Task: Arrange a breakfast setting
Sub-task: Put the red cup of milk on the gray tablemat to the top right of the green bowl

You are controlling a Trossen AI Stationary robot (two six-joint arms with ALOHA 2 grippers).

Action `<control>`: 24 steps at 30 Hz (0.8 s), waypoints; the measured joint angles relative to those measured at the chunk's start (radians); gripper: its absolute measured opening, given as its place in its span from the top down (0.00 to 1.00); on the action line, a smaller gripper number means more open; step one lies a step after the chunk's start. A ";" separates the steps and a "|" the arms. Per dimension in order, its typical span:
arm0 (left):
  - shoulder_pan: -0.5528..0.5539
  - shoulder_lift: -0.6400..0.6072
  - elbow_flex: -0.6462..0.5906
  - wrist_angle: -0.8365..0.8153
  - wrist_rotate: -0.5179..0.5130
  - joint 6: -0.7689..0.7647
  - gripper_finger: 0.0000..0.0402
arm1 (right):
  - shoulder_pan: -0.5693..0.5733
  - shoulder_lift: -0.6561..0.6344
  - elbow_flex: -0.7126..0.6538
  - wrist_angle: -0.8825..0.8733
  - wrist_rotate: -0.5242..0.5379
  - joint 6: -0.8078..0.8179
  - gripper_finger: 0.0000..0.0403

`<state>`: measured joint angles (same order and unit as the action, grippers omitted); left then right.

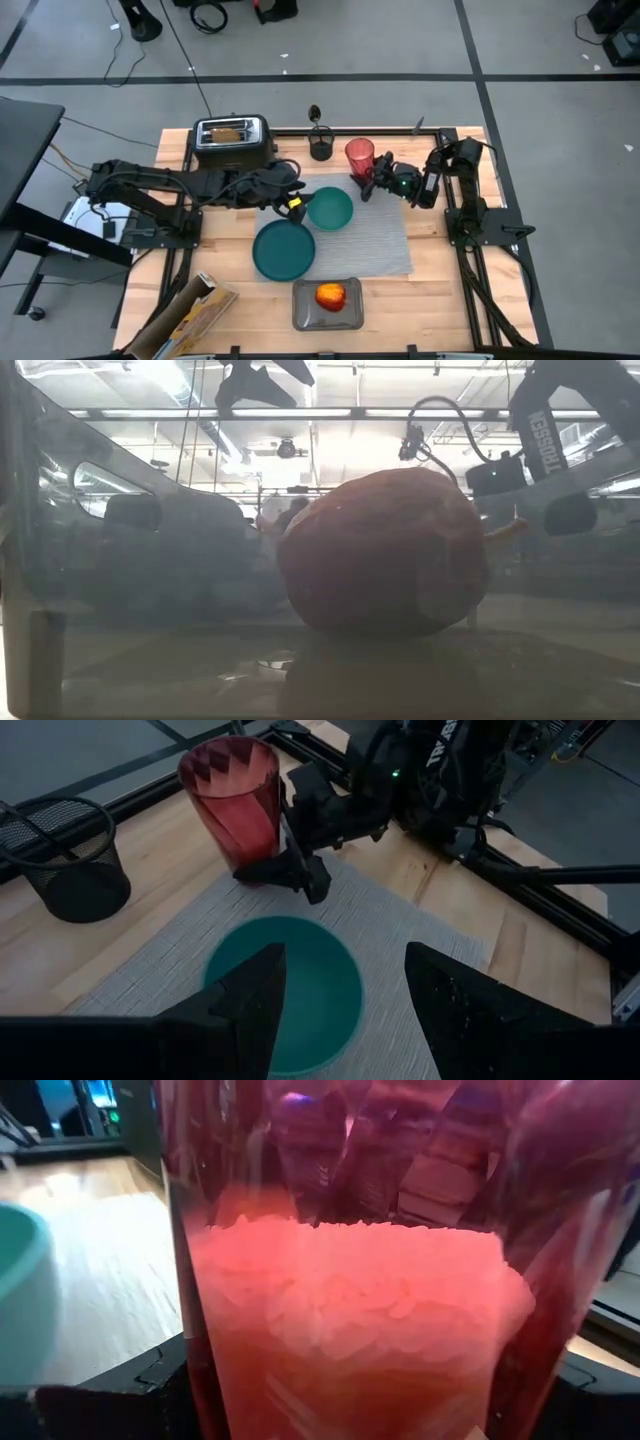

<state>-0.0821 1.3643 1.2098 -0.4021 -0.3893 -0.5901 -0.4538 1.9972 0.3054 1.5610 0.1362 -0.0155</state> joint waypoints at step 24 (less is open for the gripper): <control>-0.044 -0.003 0.000 -0.037 -0.026 0.019 0.47 | 0.248 -0.003 0.040 -0.006 0.802 0.161 0.16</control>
<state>-0.1258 1.3613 1.2098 -0.4389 -0.4149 -0.5709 -0.2055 1.9938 0.3453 1.5554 0.9385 0.1457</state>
